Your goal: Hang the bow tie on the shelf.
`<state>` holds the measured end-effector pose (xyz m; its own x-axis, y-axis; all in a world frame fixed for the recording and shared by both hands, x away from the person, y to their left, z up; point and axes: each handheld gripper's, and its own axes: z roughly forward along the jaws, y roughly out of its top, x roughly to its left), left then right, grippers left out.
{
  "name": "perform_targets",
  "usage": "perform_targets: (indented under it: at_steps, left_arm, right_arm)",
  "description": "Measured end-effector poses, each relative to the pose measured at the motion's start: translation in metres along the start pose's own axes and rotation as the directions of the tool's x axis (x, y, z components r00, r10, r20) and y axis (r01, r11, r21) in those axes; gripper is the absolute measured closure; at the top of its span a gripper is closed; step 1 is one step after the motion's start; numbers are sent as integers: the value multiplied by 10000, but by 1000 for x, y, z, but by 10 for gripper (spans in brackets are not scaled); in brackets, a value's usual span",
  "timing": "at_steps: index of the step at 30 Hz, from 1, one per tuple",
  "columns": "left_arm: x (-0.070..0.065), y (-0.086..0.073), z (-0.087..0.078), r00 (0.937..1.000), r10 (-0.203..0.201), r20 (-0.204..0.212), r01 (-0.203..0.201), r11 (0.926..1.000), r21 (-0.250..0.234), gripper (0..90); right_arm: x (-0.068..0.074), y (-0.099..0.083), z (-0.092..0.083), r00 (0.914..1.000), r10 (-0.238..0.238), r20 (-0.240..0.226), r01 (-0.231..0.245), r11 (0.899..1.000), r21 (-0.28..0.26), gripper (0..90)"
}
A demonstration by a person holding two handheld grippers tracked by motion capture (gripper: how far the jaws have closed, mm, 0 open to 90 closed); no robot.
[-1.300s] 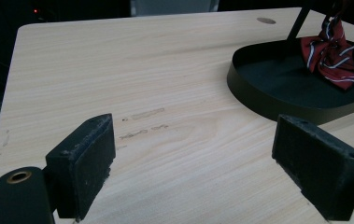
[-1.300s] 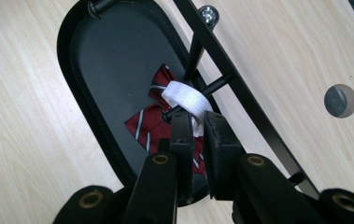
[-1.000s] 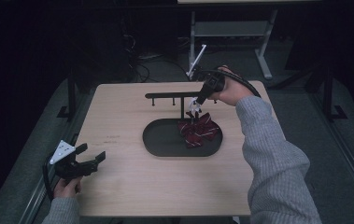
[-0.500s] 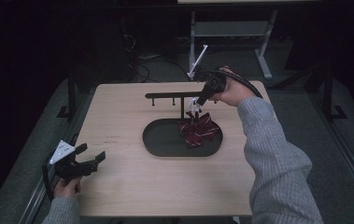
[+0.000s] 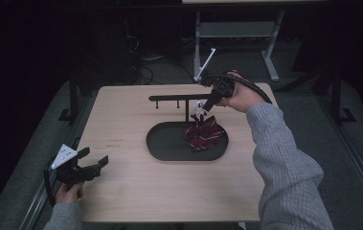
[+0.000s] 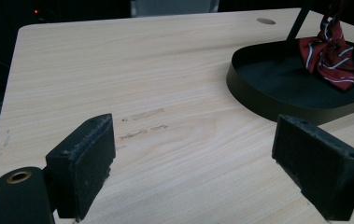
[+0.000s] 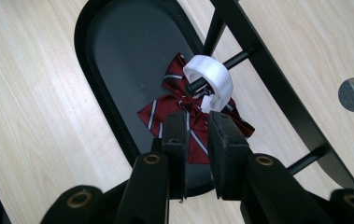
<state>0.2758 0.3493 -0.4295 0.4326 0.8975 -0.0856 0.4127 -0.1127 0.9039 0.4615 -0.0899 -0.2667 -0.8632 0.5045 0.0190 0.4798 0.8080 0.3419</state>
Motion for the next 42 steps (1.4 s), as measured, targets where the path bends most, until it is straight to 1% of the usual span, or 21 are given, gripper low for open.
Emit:
perform_targets:
  at_steps: [2,7,10,16,19,21,25,27,34,35,38,39,42]
  left_arm:
    - [0,0,0,10000,13,-19,-13,10000,0,128]
    - [0,0,0,10000,22,-13,-22,10000,4,128]
    - [0,0,0,10000,30,-16,-30,10000,5,128]
    - [-1,0,0,10000,8,-4,-8,10000,-12,128]
    - [-1,0,-1,10000,35,-16,-35,10000,22,128]
    - [-1,0,-1,10000,56,-14,-56,10000,29,129]
    - [-1,0,0,10000,56,-8,-56,10000,5,129]
    - [-1,0,0,10000,97,-15,-97,9999,63,128]
    - [-1,0,-1,10000,59,-22,-59,10000,29,128]
    - [-1,0,0,10000,40,-19,-40,10000,4,128]
    - [-1,1,-1,9999,105,-25,-105,9999,65,128]
    - [-2,0,0,10000,57,-6,-57,10000,38,128]
    - [-2,1,-1,10000,79,-21,-79,9999,71,128]
  right_arm:
    - [0,-2,-1,10000,40,-40,-40,10000,-38,757]
    - [0,-6,-2,10000,-43,-59,42,9999,-163,741]
    - [1,-7,-3,10000,-44,-47,43,9999,-146,737]
    - [7,-7,-4,9998,-185,-46,184,9997,-149,714]
    - [9,-9,-2,9997,-186,-163,183,9996,-230,703]
    - [10,-11,-1,9998,-172,-136,169,9996,-208,692]
    - [13,-17,1,9995,-218,-246,211,9994,-287,670]
    - [13,-19,1,9995,-235,-231,228,9992,-323,664]
    - [15,-27,1,9995,-187,-235,177,9991,-392,631]
    - [16,-31,1,9995,-126,-285,109,9983,-573,628]
    - [19,-35,3,9995,-150,-283,133,9983,-575,616]
    - [19,-36,4,9994,-142,-331,123,9983,-562,614]
    - [21,-41,6,9993,-114,-345,93,9981,-601,603]
